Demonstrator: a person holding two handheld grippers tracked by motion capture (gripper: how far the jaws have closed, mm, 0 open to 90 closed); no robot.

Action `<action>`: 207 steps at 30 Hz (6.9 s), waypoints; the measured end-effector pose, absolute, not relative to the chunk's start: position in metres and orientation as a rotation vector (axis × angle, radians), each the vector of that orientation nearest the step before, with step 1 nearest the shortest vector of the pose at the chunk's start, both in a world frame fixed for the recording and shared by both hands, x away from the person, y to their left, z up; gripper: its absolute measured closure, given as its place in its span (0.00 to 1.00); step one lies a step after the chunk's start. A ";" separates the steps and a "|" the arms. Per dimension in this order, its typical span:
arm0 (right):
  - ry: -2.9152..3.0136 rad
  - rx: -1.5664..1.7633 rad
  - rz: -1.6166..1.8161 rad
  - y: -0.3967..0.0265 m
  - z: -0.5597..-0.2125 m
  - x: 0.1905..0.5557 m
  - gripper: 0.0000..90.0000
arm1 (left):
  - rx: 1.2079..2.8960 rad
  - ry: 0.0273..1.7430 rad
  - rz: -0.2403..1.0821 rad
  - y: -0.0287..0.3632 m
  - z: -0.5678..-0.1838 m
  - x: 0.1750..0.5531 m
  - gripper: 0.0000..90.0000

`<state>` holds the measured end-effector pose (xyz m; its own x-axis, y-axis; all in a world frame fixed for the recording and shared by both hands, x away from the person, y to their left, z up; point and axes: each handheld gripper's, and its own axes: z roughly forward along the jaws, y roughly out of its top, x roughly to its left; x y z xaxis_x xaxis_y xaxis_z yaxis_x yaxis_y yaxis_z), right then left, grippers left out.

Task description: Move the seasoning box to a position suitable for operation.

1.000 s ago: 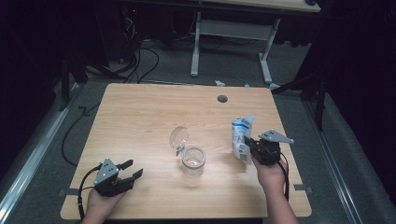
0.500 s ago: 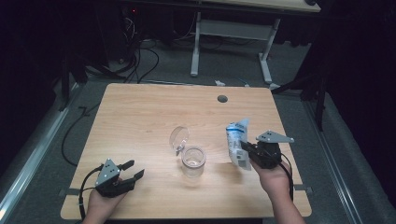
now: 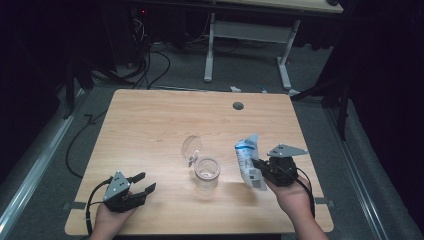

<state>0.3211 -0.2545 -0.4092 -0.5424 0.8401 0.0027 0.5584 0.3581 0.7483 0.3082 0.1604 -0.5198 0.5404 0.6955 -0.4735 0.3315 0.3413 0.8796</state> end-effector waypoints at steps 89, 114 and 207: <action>2.744 1.215 0.264 -0.230 -0.382 0.341 1.00 | 1.263 0.956 0.170 0.120 -0.511 0.287 0.48; 2.746 1.171 0.285 -0.208 -0.361 0.342 1.00 | 1.319 0.769 -0.009 -0.001 -0.493 0.273 0.48; 2.721 1.144 0.448 -0.145 -0.350 0.329 0.90 | 1.376 0.782 -0.037 -0.048 -0.501 0.257 0.65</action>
